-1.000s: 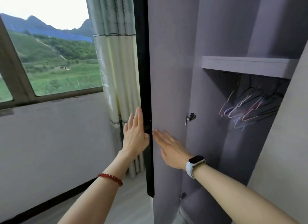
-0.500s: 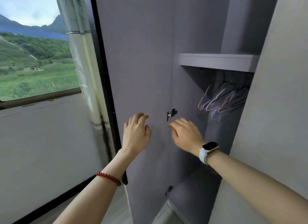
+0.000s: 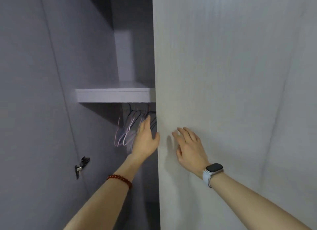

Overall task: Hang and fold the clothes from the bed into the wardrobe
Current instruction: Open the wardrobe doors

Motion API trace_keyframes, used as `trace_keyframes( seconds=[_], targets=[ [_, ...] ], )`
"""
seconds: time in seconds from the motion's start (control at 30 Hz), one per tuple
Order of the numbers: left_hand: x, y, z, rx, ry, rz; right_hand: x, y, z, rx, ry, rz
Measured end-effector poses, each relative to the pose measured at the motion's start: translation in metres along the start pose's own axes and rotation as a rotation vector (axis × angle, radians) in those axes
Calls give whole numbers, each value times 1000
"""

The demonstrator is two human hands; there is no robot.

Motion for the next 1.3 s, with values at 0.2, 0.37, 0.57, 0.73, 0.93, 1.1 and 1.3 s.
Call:
trace_keyframes(
  seconds=[0.2, 0.37, 0.57, 0.73, 0.93, 1.1, 1.3],
  targets=[
    [-20, 48, 25, 155, -427, 48, -12, -8, -17, -99, 6, 210],
    [-18, 30, 17, 174, -552, 42, 0, -44, -22, -100, 99, 270],
    [-46, -38, -32, 88, -646, 209, 24, -94, -52, -228, 218, 268],
    [-82, -111, -56, 152, -746, 309, 52, -152, -84, -324, 293, 242],
    [-141, -168, -58, 347, -864, 542, 57, -213, -127, -390, 352, 287],
    [-222, -200, -39, 539, -565, 846, 47, -267, -166, -537, 383, 440],
    [-312, -229, -4, 528, -174, 1087, 3, -312, -208, -592, 278, 736]
  ],
)
Point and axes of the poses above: each hand's wrist, its own y-axis towards the middle knuckle, its own z-axis out of the palm, x = y × z, the point moved 7 cm from there along y, towards the middle knuckle, and after that the axes turned 10 degrees about y, right-handed, at the moved point
